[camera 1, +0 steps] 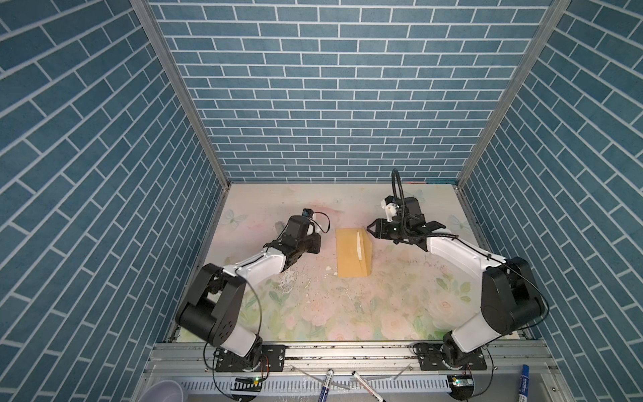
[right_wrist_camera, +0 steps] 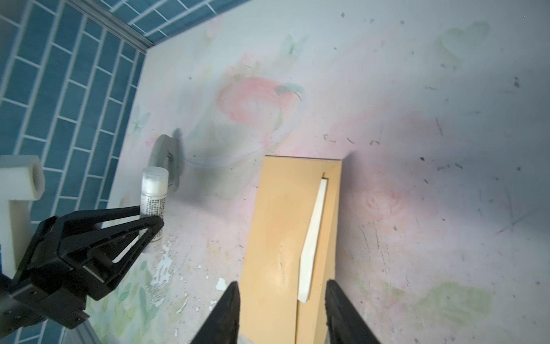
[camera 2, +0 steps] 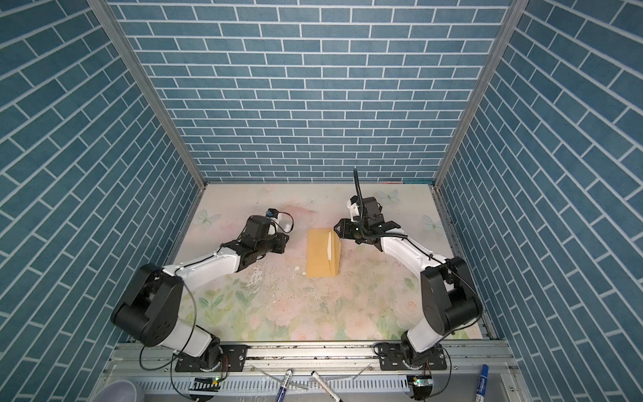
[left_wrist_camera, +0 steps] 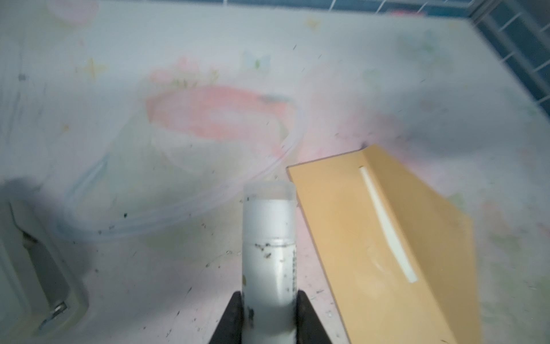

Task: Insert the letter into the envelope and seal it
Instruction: 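Hold the glue stick upright with the left gripper while the right gripper grasps its cap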

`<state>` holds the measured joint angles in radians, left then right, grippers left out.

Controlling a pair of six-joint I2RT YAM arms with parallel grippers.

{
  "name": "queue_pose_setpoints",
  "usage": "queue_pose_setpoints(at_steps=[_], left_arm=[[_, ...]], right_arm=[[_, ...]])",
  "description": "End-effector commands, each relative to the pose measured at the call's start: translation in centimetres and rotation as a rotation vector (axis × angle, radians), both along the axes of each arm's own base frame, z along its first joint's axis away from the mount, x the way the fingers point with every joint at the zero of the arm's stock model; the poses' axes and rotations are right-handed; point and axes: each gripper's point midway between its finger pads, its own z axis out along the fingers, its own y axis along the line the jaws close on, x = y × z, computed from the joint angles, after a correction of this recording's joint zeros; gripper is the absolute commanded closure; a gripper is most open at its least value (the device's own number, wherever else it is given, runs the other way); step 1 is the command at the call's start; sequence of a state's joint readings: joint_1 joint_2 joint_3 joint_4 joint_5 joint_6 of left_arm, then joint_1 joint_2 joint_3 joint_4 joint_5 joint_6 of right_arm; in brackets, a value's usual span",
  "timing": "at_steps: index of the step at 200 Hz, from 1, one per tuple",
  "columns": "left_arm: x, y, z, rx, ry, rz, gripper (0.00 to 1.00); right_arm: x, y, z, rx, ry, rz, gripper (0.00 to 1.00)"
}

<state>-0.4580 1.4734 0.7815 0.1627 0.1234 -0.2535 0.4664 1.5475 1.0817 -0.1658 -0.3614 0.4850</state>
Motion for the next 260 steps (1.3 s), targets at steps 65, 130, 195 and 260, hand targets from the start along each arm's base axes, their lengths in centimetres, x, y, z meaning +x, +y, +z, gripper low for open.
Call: queue_pose_setpoints(at_steps=[65,130,195,260], left_arm=[[-5.4,-2.9,9.5,-0.135,-0.583,-0.341,1.00],[-8.1,-4.6,9.6,-0.093,-0.723,-0.481,1.00],[-8.4,-4.9,9.6,-0.113,-0.737,-0.489,1.00],[-8.4,-5.3,9.0,-0.140,-0.704,-0.500,1.00]], right_arm=[[-4.1,4.0,13.0,0.202,-0.170,0.299,0.51],[-6.5,8.1,13.0,0.089,-0.143,0.437,0.38],[-7.4,10.1,11.8,0.064,-0.104,0.492,0.35],[-7.7,11.5,11.3,0.080,-0.088,0.525,0.49]])
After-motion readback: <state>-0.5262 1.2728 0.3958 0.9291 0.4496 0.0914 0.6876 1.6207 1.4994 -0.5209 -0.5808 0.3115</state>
